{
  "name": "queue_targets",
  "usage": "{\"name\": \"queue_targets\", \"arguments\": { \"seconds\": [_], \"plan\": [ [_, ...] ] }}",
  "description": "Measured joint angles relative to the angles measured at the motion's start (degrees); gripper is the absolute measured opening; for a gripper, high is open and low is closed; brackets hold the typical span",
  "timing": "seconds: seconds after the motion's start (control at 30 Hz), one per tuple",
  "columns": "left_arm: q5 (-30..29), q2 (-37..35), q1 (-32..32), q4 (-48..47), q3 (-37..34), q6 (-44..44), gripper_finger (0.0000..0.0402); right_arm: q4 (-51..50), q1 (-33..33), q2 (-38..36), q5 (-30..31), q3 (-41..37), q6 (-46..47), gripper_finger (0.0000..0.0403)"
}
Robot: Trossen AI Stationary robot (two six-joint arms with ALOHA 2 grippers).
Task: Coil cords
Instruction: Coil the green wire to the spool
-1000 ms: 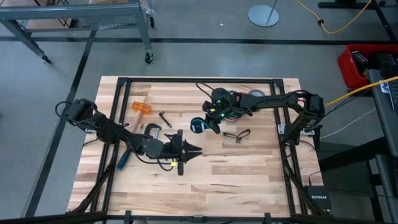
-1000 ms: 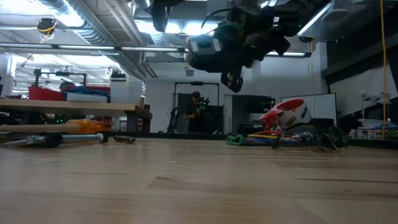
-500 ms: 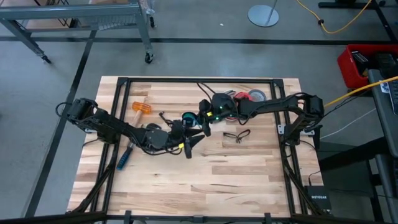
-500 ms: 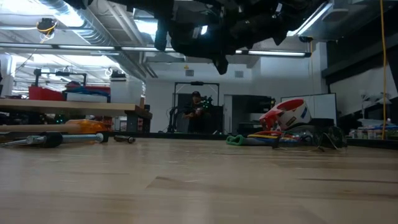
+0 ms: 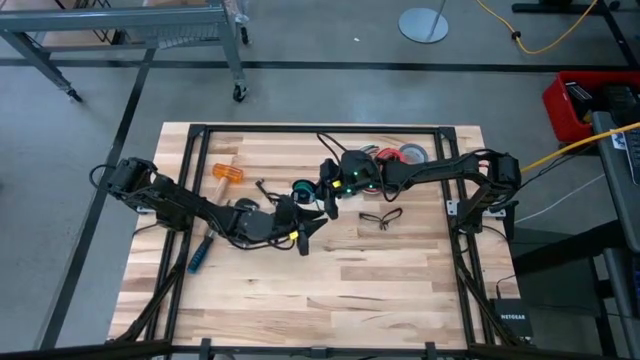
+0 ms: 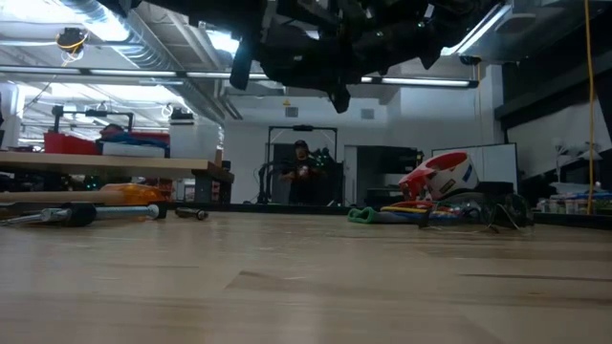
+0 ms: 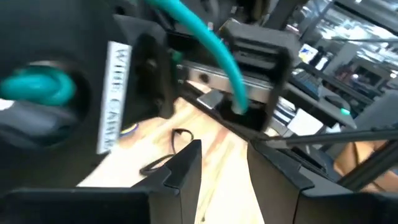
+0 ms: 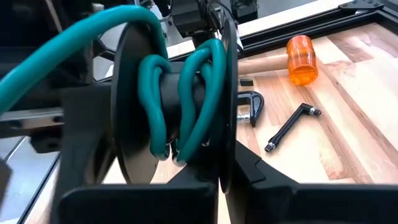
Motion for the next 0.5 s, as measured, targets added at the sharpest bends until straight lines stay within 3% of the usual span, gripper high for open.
{"name": "queue_targets", "arguments": {
  "seconds": [0.5],
  "plan": [
    [-2.9,0.0,-0.6,2.3,0.0,0.6,0.0116,-0.3,0.0,0.0,0.0,0.0,-0.1,0.0007]
  ]
}}
